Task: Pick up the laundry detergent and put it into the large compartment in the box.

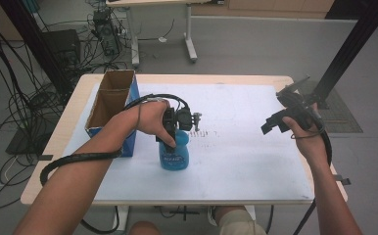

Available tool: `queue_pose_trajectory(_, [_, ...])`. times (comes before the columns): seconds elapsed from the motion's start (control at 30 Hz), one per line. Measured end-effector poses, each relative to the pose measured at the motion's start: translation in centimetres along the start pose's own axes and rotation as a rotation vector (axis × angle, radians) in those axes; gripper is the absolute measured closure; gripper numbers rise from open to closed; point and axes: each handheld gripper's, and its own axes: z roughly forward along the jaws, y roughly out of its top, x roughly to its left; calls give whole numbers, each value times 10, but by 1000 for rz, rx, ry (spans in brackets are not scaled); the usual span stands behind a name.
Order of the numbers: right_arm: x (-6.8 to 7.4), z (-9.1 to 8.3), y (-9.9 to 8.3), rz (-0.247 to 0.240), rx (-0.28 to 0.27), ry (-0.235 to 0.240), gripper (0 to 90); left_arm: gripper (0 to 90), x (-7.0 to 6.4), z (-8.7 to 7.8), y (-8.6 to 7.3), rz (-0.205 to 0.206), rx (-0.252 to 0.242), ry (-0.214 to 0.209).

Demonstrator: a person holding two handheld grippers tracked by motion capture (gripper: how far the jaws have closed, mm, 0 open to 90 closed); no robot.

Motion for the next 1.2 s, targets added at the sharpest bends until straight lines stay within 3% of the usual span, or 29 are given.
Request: queue_pose_trajectory(1.2, [1, -1, 1, -4, -2, -4, 68, 382, 2, 0, 0, -5, 0, -8])
